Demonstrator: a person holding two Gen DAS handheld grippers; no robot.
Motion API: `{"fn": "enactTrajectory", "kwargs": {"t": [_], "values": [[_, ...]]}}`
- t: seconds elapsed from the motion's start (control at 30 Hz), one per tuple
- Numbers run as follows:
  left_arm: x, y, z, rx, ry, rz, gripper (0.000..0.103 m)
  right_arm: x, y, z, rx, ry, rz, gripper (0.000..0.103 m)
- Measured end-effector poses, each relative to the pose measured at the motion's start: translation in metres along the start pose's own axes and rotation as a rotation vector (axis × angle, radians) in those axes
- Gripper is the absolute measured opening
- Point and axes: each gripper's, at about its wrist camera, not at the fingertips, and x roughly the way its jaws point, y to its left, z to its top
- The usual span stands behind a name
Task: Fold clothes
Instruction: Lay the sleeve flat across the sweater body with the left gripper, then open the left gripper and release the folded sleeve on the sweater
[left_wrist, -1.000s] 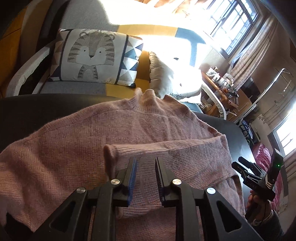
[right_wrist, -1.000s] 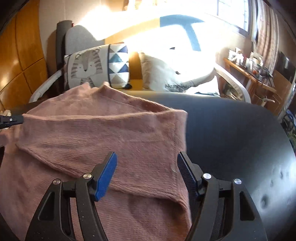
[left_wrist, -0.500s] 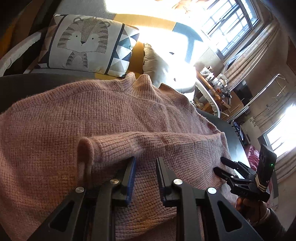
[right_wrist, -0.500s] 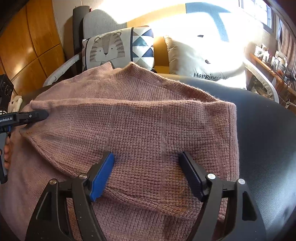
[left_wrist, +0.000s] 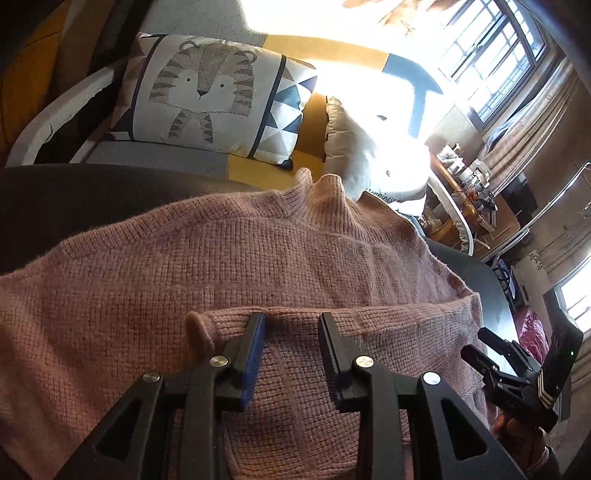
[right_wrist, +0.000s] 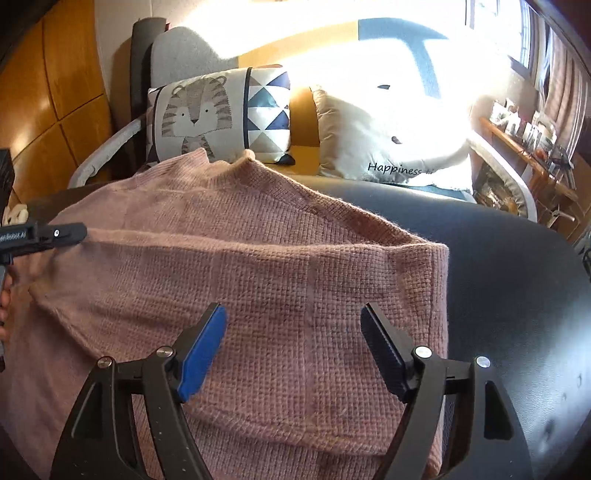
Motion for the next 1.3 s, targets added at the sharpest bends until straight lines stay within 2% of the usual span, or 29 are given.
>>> {"fn": "enactTrajectory", "kwargs": {"t": [0.17, 0.3, 0.37, 0.47, 0.53, 0.6, 0.7, 0.83, 0.9, 1.0, 1.1, 1.2, 1.3], "values": [[-0.001, 0.003, -0.008, 0.081, -0.045, -0.016, 0.029, 0.013, -0.011, -0.003, 0.005, 0.017, 0.022, 0.082], [-0.005, -0.004, -0.006, 0.073, -0.028, 0.021, 0.030, -0.003, -0.002, -0.004, 0.000, 0.019, 0.028, 0.082], [-0.011, -0.008, -0.006, 0.065, -0.022, 0.032, 0.033, -0.012, 0.004, -0.004, -0.001, 0.020, 0.032, 0.082], [-0.023, -0.011, -0.014, 0.059, -0.033, 0.038, 0.056, -0.024, 0.015, -0.006, -0.014, 0.028, 0.037, 0.083], [-0.027, -0.012, -0.020, 0.057, -0.034, 0.056, 0.094, -0.028, 0.025, -0.010, -0.037, 0.051, 0.047, 0.083], [-0.025, -0.013, -0.027, 0.065, -0.025, 0.081, 0.103, -0.027, 0.031, -0.015, -0.034, 0.069, 0.062, 0.083], [-0.014, -0.012, -0.038, 0.090, 0.010, 0.141, 0.103, -0.015, 0.034, -0.024, -0.021, 0.114, 0.046, 0.083], [-0.007, -0.022, -0.049, 0.210, -0.004, 0.220, 0.103, -0.014, 0.030, -0.031, -0.005, 0.070, 0.054, 0.088], [-0.005, -0.025, -0.051, 0.238, -0.001, 0.242, 0.103, -0.017, 0.030, -0.031, 0.004, 0.074, 0.050, 0.088], [-0.012, -0.022, -0.048, 0.190, 0.005, 0.216, 0.103, -0.030, 0.030, -0.029, 0.049, 0.061, 0.071, 0.088], [-0.024, -0.021, -0.050, 0.146, 0.012, 0.161, 0.103, -0.049, 0.035, -0.028, 0.085, 0.047, 0.139, 0.088], [-0.034, -0.025, -0.059, 0.135, 0.016, 0.142, 0.103, -0.055, 0.049, -0.037, 0.061, 0.076, 0.153, 0.088], [-0.032, -0.026, -0.071, 0.134, 0.029, 0.145, 0.103, -0.051, 0.064, -0.051, -0.006, 0.105, 0.125, 0.088]]}}
